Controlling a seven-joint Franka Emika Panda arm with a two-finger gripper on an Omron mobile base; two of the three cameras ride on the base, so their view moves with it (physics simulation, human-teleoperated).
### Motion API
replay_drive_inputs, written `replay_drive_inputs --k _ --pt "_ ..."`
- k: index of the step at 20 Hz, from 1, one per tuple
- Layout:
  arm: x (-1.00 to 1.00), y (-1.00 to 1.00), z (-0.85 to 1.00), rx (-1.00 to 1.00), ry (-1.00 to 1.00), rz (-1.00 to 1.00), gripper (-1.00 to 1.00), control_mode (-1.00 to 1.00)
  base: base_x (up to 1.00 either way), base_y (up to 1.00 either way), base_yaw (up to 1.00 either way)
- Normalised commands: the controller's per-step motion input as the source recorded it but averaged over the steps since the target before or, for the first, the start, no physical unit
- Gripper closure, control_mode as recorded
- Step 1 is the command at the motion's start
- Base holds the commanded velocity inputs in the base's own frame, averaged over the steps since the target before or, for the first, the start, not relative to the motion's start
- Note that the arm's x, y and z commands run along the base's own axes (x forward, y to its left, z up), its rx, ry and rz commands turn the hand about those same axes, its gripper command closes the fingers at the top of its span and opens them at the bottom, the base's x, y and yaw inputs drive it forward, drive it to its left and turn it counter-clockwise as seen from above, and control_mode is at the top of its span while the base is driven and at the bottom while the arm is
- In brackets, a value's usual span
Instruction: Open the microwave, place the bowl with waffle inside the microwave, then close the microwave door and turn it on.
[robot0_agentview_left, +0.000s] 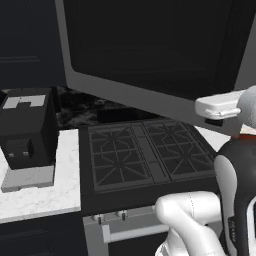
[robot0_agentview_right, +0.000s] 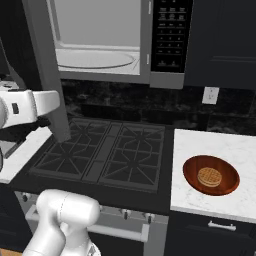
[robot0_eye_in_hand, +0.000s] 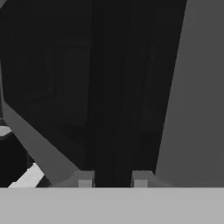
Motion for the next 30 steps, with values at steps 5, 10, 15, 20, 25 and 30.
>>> replay_drive_inputs --k 5,10,15,20,25,30 --pt "-0.74 0.07 0.2 -0.02 0.0 0.0 -1.0 -1.0 0.0 0.0 0.0" --pt "-1.0 0.0 0.31 0.0 -0.04 0.0 -1.0 -1.0 0.0 0.0 0.0" --pt "-0.44 -0.3 0.12 0.0 -0.11 0.02 -1.0 -1.0 0.0 0.0 0.0" --pt "0.19 -0.91 0.0 0.01 -0.17 0.16 -1.0 -1.0 0.0 0.0 0.0" --pt "0.58 -0.65 -0.05 0.01 -0.03 0.22 -1.0 -1.0 0.0 0.0 0.0" --pt "1.0 -0.21 -0.28 0.01 -0.01 0.18 -1.0 -1.0 0.0 0.0 0.0"
